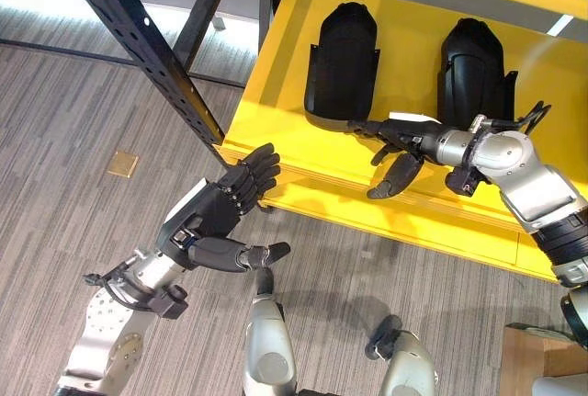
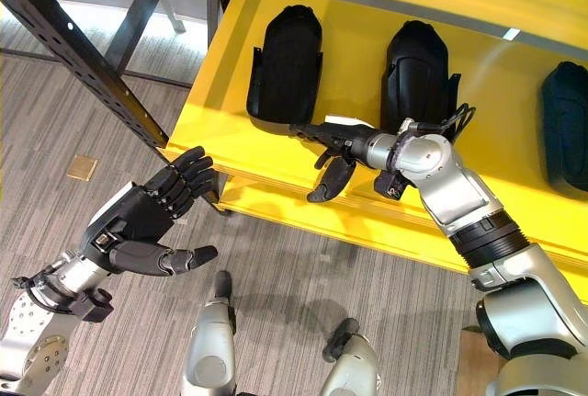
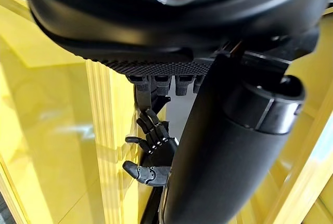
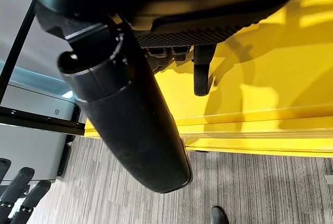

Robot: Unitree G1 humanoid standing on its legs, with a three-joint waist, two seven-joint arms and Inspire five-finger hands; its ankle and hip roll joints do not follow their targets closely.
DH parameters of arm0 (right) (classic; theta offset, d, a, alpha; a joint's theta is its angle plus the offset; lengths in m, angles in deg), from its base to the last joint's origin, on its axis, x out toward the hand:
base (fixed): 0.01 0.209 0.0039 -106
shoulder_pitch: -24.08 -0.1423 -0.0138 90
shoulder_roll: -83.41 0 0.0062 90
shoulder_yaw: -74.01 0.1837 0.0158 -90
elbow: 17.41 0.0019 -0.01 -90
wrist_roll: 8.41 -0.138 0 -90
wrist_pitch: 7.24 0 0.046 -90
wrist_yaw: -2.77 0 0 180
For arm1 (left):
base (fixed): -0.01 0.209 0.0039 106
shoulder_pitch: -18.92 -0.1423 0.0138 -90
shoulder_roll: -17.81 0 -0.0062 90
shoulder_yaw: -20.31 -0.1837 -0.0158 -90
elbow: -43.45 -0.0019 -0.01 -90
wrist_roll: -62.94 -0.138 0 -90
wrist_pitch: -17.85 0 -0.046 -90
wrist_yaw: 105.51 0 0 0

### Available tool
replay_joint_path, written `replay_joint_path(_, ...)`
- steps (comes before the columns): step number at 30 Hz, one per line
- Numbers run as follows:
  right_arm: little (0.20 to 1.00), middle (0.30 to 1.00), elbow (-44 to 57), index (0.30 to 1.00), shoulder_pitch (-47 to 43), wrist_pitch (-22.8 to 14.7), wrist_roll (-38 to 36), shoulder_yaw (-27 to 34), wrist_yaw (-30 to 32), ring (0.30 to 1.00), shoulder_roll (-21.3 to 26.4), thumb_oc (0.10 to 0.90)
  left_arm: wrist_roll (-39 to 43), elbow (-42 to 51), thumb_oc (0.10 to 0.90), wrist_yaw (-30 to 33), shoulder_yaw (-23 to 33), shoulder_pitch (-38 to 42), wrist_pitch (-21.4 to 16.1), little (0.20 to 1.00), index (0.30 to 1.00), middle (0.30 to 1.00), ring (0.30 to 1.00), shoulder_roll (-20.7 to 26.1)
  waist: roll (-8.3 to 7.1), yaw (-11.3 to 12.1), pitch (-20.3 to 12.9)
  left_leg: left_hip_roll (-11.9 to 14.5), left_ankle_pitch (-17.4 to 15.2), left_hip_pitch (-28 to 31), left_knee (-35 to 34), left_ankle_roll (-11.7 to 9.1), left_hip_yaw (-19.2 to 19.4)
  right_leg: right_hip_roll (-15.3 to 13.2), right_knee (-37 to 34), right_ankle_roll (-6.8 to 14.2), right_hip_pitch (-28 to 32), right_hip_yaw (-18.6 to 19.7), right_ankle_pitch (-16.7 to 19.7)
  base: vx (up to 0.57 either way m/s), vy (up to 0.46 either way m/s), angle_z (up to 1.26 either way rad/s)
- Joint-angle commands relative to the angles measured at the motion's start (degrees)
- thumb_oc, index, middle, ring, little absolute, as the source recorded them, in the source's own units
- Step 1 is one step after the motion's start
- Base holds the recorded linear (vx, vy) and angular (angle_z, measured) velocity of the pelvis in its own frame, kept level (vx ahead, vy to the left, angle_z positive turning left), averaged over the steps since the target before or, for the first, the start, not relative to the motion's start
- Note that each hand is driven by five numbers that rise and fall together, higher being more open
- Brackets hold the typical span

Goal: Move parts from the plastic box to the shelf.

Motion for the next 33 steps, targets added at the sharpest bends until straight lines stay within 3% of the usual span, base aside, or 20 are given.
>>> replay_joint_path(1,1.0,1.0,-2.0,1.0,-4.2,-0.8,0.9,-2.3,-0.4,1.0,-4.1,0.9,-0.8,9.4,0.9,-1.6,-1.2,2.8,-3.8,1.0,1.0,1.0,1.0,0.4,0.82,2.3,-0.9,4.2,1.2,0.7,-0.5,-0.4,0.7,-4.8,-0.4,3.3,1.0,1.8,2.4,0.0,0.0,0.0)
replay_joint_path(11,1.0,1.0,-2.7,1.0,-3.5,-0.2,3.1,-3.4,-0.6,1.0,-6.7,0.9,-0.3,10.1,0.9,-0.9,-1.6,2.5,-3.8,1.0,1.0,1.0,1.0,-0.1,2.03,2.5,-0.9,3.4,0.3,1.9,0.3,-0.2,0.1,-5.4,1.2,3.2,2.1,1.8,1.2,0.05,0.016,0.02)
replay_joint_path(13,1.0,1.0,-4.6,1.0,-3.5,-1.0,3.7,-3.5,-0.8,1.0,-8.0,0.9,-1.3,10.7,0.9,0.1,-2.3,3.8,-1.6,1.0,1.0,1.0,1.0,-1.2,2.06,2.8,-1.1,3.1,-0.1,2.1,0.9,0.1,-0.7,-5.5,2.1,3.4,1.8,2.5,1.1,0.08,-0.01,0.0)
replay_joint_path(16,1.0,1.0,-10.6,1.0,-7.2,-1.9,2.8,-5.2,-0.2,1.0,-11.5,0.9,-4.9,8.6,0.9,2.3,-5.0,11.1,3.8,1.0,1.0,1.0,1.0,-3.8,0.96,3.1,-1.7,3.6,-0.2,1.9,1.7,-0.2,-1.1,-5.5,2.8,3.2,1.5,2.4,1.2,0.07,-0.064,0.04)
replay_joint_path(20,1.0,1.0,-15.9,1.0,-11.5,-2.9,2.3,-7.1,-0.4,1.0,-15.1,0.9,-9.2,3.2,0.9,5.6,-9.8,19.5,6.2,1.0,1.0,1.0,1.0,-6.6,-0.58,2.6,-2.3,4.5,0.1,1.1,2.1,-0.7,-1.3,-4.8,2.5,3.1,1.2,2.4,1.5,0.03,-0.056,0.06)
replay_joint_path(27,1.0,1.0,-16.3,1.0,-11.9,-4.1,2.5,-9.4,0.8,1.0,-19.6,0.9,-15.7,-3.1,0.9,15.0,-18.5,28.4,6.0,1.0,1.0,1.0,1.0,-11.1,-1.85,0.1,-2.2,5.8,0.5,0.3,2.4,-1.2,-0.7,-3.8,2.4,3.2,0.2,4.1,2.0,0.0,-0.019,-0.03)
replay_joint_path(33,1.0,1.0,-18.0,1.0,-12.4,-4.8,3.4,-9.7,1.5,1.0,-22.5,0.9,-17.7,-6.1,0.9,19.1,-21.7,32.4,6.5,1.0,1.0,1.0,1.0,-13.6,-2.07,-0.9,-2.3,6.4,0.3,0.2,3.0,-1.5,-0.6,-3.5,2.6,3.2,-0.1,5.1,1.9,0.0,-0.003,-0.03)
